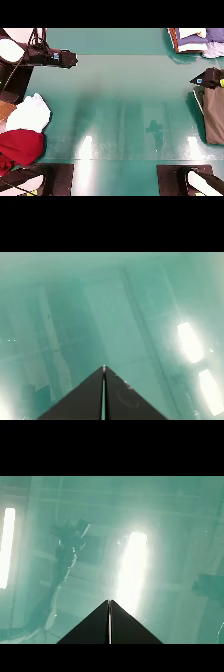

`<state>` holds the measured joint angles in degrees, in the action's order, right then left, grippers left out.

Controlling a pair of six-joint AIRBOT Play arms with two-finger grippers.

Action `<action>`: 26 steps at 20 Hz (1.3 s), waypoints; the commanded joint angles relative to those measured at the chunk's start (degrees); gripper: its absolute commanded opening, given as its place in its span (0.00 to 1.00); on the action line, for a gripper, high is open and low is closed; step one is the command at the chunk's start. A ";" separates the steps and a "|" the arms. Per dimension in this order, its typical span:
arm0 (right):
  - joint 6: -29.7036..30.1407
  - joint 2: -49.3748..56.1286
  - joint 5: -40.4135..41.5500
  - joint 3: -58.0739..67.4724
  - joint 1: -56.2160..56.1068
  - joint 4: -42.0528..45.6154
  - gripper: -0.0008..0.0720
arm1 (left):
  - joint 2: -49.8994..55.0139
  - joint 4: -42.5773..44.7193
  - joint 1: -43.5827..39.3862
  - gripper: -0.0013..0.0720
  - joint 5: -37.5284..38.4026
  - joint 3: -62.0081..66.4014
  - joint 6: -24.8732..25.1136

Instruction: Fold the shirts.

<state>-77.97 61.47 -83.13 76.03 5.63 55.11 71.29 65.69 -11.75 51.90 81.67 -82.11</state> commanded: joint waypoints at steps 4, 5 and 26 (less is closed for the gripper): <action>0.02 0.00 -0.02 0.04 -0.04 -0.04 0.04 | 0.02 0.00 0.02 0.05 -0.02 0.00 0.00; 0.02 -0.02 -0.02 0.07 -0.04 -0.04 0.04 | 0.02 0.00 0.02 0.05 -0.02 0.00 0.00; 0.00 -0.02 -3.41 0.04 -0.04 -0.07 0.04 | -9.29 18.03 17.64 0.05 20.28 -3.69 -2.12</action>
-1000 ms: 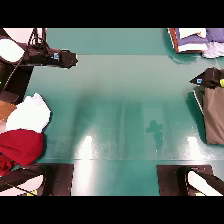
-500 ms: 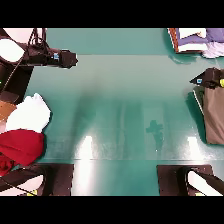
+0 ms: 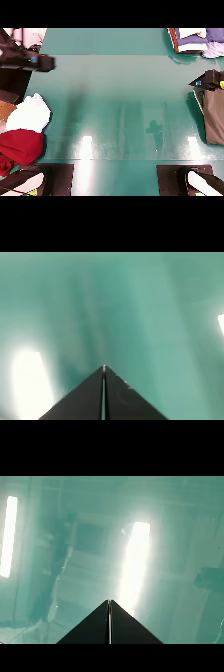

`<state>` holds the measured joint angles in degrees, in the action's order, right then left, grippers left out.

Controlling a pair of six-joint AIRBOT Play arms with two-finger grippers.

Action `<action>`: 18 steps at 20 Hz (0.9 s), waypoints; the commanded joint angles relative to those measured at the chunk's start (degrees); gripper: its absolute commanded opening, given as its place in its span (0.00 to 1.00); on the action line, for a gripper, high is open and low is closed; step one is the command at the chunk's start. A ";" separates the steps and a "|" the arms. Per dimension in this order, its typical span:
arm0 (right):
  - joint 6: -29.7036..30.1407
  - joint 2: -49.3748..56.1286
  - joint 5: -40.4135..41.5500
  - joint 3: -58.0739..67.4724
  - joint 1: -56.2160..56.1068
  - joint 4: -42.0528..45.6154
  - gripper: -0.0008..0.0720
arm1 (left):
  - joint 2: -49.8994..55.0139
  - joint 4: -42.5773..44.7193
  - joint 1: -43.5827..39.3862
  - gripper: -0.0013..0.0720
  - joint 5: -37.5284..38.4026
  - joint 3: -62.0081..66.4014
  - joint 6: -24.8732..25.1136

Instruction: Fold the shirts.

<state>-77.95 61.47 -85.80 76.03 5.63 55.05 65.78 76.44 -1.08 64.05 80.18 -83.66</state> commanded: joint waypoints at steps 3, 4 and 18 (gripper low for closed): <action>-0.02 -0.02 -2.34 0.04 -0.04 -0.02 0.04 | -7.93 7.93 16.24 0.05 10.12 -9.42 -0.37; -0.02 -0.02 -2.91 0.04 -0.04 -0.02 0.04 | -8.35 8.07 18.49 0.06 10.95 -11.76 -0.35; -0.02 -0.02 -3.26 0.04 -0.04 0.00 0.04 | -8.15 11.06 22.43 0.54 -11.56 -38.34 -2.40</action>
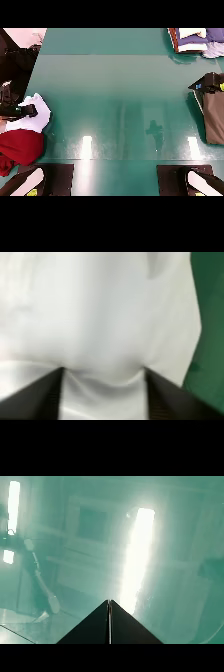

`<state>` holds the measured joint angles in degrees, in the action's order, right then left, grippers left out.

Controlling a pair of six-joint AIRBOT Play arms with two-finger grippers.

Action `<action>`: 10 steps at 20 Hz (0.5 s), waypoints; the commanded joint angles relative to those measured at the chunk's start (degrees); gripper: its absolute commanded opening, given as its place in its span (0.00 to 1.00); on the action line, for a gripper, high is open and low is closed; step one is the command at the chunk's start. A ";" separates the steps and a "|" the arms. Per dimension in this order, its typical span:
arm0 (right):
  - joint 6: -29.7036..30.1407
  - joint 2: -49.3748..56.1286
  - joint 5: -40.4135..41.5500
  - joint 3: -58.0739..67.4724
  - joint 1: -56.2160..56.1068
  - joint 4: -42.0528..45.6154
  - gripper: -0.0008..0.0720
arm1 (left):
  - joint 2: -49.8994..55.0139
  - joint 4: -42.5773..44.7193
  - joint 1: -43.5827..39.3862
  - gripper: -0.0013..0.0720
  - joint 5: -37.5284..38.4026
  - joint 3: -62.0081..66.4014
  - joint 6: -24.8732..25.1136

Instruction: Fold the shirts.

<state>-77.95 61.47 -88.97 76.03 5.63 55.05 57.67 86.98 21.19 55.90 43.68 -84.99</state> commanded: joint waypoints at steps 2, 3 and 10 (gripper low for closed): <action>-0.02 -0.02 -0.13 0.04 -0.04 0.00 0.04 | -0.04 0.46 0.15 0.18 -3.32 -1.84 -1.16; -0.02 -0.02 -0.13 0.04 -0.04 0.00 0.04 | -0.07 0.20 0.15 0.05 -2.75 -1.68 -1.16; -0.02 0.00 1.40 7.23 -0.04 -0.07 0.04 | -7.54 -5.99 -7.67 0.05 10.62 19.10 -0.04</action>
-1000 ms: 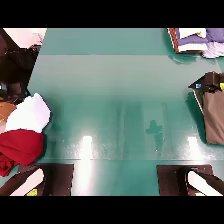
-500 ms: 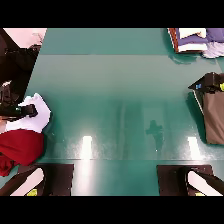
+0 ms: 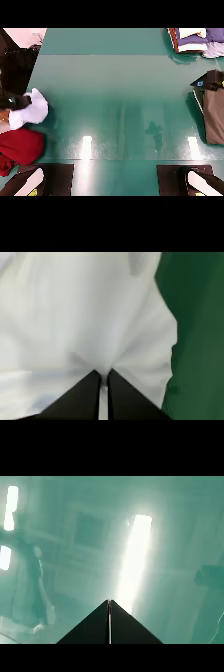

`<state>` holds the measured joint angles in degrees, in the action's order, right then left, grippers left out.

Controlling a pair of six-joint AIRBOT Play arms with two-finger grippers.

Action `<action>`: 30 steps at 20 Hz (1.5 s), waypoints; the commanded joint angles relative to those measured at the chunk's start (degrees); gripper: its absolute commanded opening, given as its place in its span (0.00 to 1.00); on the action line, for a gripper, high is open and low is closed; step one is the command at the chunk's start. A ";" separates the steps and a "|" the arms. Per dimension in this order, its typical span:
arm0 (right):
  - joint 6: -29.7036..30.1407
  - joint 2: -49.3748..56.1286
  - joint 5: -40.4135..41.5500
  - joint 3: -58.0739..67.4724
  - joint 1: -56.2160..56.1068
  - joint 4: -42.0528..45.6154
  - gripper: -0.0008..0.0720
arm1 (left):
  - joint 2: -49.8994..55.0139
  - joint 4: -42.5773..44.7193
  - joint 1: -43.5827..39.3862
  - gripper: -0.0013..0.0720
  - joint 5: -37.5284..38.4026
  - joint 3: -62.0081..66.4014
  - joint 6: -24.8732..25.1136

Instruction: Fold the shirts.

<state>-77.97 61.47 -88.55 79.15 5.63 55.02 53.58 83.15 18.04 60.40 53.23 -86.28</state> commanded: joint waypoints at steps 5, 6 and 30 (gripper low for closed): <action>-0.02 0.00 5.84 16.74 -0.04 -0.02 0.04 | -4.94 -10.01 -21.90 0.05 14.47 35.34 1.22; -0.02 0.00 6.56 18.58 -0.04 -0.02 0.04 | -4.94 -10.60 -25.46 0.05 13.77 38.49 1.20; 0.00 0.00 6.95 15.13 -0.04 0.17 0.04 | 23.45 -14.16 -38.18 0.76 10.25 29.83 3.26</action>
<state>-77.97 61.47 -81.60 94.65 5.63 55.18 76.71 68.34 -28.51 71.29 83.59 -83.26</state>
